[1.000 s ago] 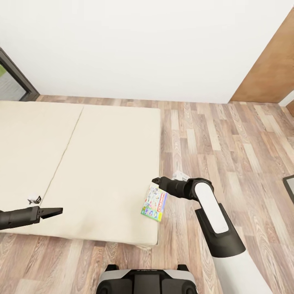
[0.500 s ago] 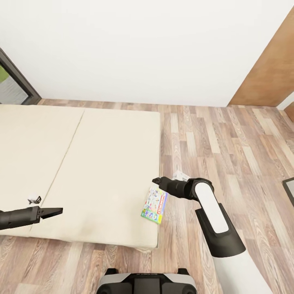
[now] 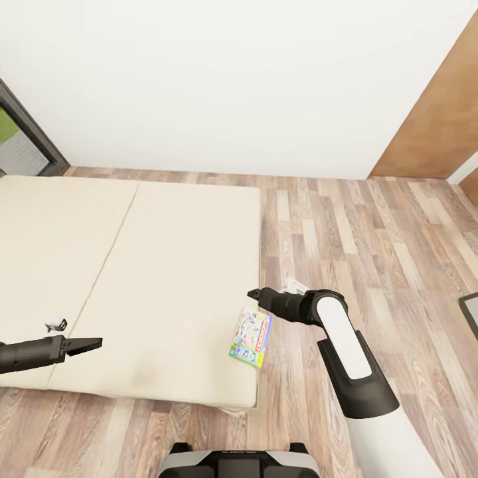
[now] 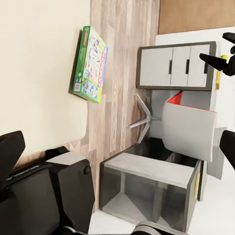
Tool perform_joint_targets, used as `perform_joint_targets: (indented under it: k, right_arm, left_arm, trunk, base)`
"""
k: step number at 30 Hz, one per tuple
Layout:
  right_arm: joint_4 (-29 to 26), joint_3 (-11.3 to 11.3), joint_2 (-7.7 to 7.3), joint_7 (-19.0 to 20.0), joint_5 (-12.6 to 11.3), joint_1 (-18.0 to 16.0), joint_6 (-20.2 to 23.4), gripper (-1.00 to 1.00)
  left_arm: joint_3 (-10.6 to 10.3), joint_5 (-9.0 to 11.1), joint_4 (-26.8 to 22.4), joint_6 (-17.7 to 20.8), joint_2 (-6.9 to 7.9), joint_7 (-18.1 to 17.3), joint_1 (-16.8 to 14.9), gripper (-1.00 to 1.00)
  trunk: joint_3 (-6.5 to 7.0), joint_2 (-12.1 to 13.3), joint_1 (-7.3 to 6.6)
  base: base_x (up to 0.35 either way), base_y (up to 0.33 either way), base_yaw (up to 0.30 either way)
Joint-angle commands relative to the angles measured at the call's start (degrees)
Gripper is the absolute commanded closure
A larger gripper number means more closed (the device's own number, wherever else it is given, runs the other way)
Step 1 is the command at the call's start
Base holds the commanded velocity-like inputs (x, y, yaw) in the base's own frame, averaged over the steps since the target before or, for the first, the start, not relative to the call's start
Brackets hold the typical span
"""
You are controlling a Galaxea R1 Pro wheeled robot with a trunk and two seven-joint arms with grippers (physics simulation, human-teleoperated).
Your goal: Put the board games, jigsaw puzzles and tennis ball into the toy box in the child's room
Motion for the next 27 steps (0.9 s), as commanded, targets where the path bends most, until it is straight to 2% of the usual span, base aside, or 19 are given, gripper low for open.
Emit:
perform_joint_targets:
  k: [1, 27]
  right_arm:
    - [-0.1, 0.0, 0.02, -0.6, -0.5, 0.0, 0.1, -1.00]
    - [-0.1, 0.0, 0.02, -0.6, -0.4, 0.7, 0.1, -1.00]
  left_arm:
    - [0.0, 0.0, 0.0, 0.6, 0.02, -0.2, 0.0, -1.00]
    - [0.0, 0.0, 0.0, 0.6, 0.02, -0.2, 0.0, -1.00]
  trunk:
    - [0.02, -0.1, 0.04]
    - [2.47, -0.1, 0.04]
  base:
    - [0.000, 0.000, 0.000]
    - [0.000, 0.000, 0.000]
